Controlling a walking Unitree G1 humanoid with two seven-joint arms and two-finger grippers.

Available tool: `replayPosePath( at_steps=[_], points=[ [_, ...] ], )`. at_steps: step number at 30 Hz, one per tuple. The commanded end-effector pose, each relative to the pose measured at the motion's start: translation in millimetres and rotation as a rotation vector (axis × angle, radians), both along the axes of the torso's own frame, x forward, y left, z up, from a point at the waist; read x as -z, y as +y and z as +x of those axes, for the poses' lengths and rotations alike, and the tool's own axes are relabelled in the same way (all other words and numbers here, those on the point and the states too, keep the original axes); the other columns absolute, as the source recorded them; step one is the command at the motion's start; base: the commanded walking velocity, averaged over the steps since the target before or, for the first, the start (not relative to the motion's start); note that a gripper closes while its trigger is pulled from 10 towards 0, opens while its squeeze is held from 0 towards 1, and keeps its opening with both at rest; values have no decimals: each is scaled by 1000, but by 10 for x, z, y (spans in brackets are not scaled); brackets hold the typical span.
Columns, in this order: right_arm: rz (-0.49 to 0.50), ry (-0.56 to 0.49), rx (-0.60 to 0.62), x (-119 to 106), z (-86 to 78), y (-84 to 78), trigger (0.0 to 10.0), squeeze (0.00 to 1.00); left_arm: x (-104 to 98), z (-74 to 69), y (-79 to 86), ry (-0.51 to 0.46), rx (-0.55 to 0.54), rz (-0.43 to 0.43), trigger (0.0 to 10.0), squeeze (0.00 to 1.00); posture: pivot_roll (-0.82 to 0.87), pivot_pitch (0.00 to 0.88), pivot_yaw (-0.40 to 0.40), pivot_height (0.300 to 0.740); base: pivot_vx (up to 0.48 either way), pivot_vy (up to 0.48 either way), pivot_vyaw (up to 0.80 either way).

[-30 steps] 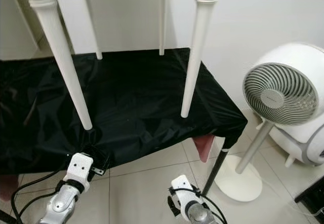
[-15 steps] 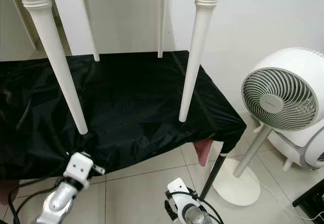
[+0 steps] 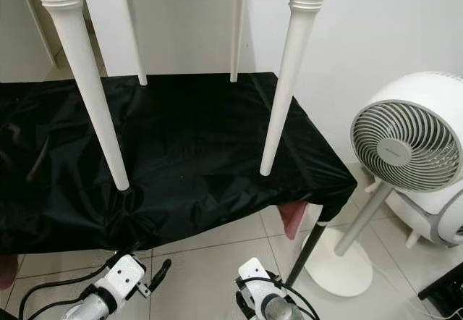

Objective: Building children table

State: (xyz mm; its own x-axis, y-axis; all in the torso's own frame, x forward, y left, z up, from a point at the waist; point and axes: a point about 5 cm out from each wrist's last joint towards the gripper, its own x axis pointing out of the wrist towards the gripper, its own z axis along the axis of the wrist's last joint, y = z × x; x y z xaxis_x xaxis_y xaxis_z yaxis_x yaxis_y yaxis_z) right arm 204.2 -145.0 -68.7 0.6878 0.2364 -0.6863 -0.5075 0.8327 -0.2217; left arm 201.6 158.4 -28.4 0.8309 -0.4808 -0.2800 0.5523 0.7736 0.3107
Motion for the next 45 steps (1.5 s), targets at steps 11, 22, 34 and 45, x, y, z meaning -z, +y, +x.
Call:
replayPosePath(
  at_steps=[11, 22, 34, 45],
  points=[
    [-11, 35, 80, 59, -88, -77, 10000, 0, 246, -77, 181, 193, -170, 125, 10000, 0, 78, 0, 73, 740, 0, 0, 0],
    [-24, 38, 120, 78, -118, -88, 10000, 0, 364, -102, 237, 344, -178, 209, 10000, 0, 45, 0, 173, 740, 0, 0, 0],
    [-35, 42, 183, 76, -99, -141, 10000, 0, 370, -31, 233, 393, -256, 186, 10000, 0, 2, 0, 261, 740, 0, 0, 0],
    [-35, 71, 190, 130, -193, -70, 10000, 0, 421, -144, 248, 422, -200, 215, 10000, 0, -51, 0, 309, 740, 0, 0, 0]
  ],
)
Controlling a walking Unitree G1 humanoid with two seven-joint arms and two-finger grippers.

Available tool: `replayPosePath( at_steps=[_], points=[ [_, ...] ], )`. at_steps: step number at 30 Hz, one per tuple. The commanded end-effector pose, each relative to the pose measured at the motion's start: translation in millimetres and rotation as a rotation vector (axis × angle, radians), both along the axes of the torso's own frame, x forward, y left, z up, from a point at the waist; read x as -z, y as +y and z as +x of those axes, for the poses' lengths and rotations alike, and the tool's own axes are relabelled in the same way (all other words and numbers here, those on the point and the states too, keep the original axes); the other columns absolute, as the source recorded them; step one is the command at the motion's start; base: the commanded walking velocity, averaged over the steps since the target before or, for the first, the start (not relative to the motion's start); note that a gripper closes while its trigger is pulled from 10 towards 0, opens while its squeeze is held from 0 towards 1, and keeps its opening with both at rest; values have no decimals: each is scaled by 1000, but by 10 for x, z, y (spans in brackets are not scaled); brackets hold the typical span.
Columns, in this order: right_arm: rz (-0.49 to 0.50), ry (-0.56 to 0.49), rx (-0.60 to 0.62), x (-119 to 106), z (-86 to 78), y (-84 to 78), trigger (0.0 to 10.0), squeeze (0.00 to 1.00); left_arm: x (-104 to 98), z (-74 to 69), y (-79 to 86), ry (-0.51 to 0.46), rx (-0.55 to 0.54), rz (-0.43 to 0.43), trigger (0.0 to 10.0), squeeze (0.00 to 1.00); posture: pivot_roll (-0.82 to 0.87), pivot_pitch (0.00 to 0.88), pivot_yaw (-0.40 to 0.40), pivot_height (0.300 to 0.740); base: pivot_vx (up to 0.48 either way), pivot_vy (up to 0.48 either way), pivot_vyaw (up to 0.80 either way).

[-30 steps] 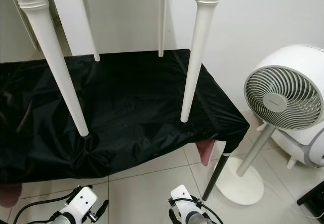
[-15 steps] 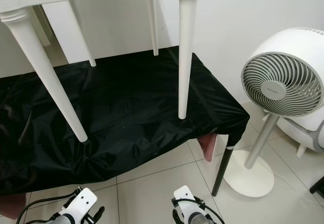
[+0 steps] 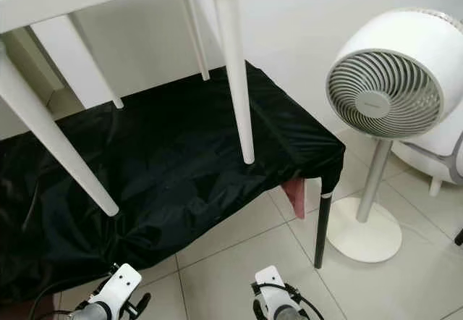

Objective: Building children table

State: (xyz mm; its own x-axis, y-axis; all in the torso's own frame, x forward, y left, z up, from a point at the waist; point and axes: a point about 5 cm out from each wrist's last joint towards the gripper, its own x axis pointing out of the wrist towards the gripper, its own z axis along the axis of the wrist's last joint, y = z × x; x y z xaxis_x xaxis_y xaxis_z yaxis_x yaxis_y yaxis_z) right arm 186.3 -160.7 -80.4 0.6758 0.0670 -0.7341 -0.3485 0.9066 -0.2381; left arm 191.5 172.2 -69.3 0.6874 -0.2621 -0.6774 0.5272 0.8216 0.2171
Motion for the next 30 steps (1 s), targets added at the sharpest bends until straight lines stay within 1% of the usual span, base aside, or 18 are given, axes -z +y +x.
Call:
replayPosePath(
  at_steps=[1, 5, 7, 9, 10, 11, 12, 13, 14, 15, 16, 17, 18, 19, 20, 22, 26, 30],
  points=[
    [15, 11, -9, 17, -20, 99, 10000, 0, 29, -80, 101, 4, -3, 48, 10000, 0, -57, 0, 286, 740, 0, 0, 0],
    [15, 11, -10, 18, -22, 106, 10000, 0, 38, -92, 93, 11, 3, 50, 10000, 0, -57, 0, 286, 740, 0, 0, 0],
    [21, 8, -8, 23, -39, 112, 10000, 0, 52, -114, 93, 11, -1, 68, 10000, 0, -40, 0, 205, 740, 0, 0, 0],
    [21, 8, -8, 23, -39, 112, 10000, 0, 52, -114, 93, 11, -1, 68, 10000, 0, -40, 0, 205, 740, 0, 0, 0],
    [21, 9, -7, 27, -49, 106, 10000, 0, 55, -118, 91, 9, -5, 71, 10000, 0, -32, 0, 184, 740, 0, 0, 0],
    [21, 9, -7, 27, -49, 106, 10000, 0, 55, -118, 91, 9, -5, 71, 10000, 0, -32, 0, 184, 740, 0, 0, 0],
    [21, 15, 13, 39, -75, 78, 10000, 0, 79, -152, 111, 21, -38, 90, 10000, 0, -4, 0, 140, 740, 0, 0, 0],
    [21, 15, 13, 39, -75, 78, 10000, 0, 79, -152, 111, 21, -38, 90, 10000, 0, -4, 0, 140, 740, 0, 0, 0],
    [30, 25, 44, 51, -102, 46, 10000, 0, 107, -192, 126, 41, -82, 96, 10000, 0, 15, 0, 105, 740, 0, 0, 0],
    [34, 34, 90, 63, -129, -3, 10000, 0, 139, -238, 145, 63, -126, 114, 10000, 0, 21, 0, 94, 740, 0, 0, 0],
    [34, 34, 90, 63, -129, -3, 10000, 0, 139, -238, 145, 63, -126, 114, 10000, 0, 21, 0, 94, 740, 0, 0, 0],
    [48, 44, 138, 74, -155, -51, 10000, 0, 172, -285, 146, 87, -180, 123, 10000, 0, 40, 3, 58, 740, 0, 0, 0],
    [48, 44, 138, 74, -155, -51, 10000, 0, 172, -285, 146, 87, -180, 123, 10000, 0, 40, 3, 58, 740, 0, 0, 0],
    [52, 52, 160, 81, -173, -86, 10000, 0, 192, -317, 117, 99, -231, 97, 10000, 0, 50, 4, 49, 740, 0, 0, 0],
    [52, 52, 160, 81, -173, -86, 10000, 0, 192, -317, 117, 99, -231, 97, 10000, 0, 50, 4, 49, 740, 0, 0, 0],
    [56, 63, 157, 88, -194, -113, 10000, 0, 196, -300, 91, 115, -285, 61, 10000, 0, 55, 14, 42, 740, 0, 0, 0],
    [52, 88, 143, 100, -224, -169, 10000, 0, 228, -308, -55, 169, -227, 51, 10000, 0, 68, 25, -4, 740, 0, 0, 0],
    [51, 110, 145, 108, -240, -200, 10000, 0, 241, -314, -94, 201, -247, 21, 10000, 0, 69, 20, -7, 740, 0, 0, 0]
  ],
)
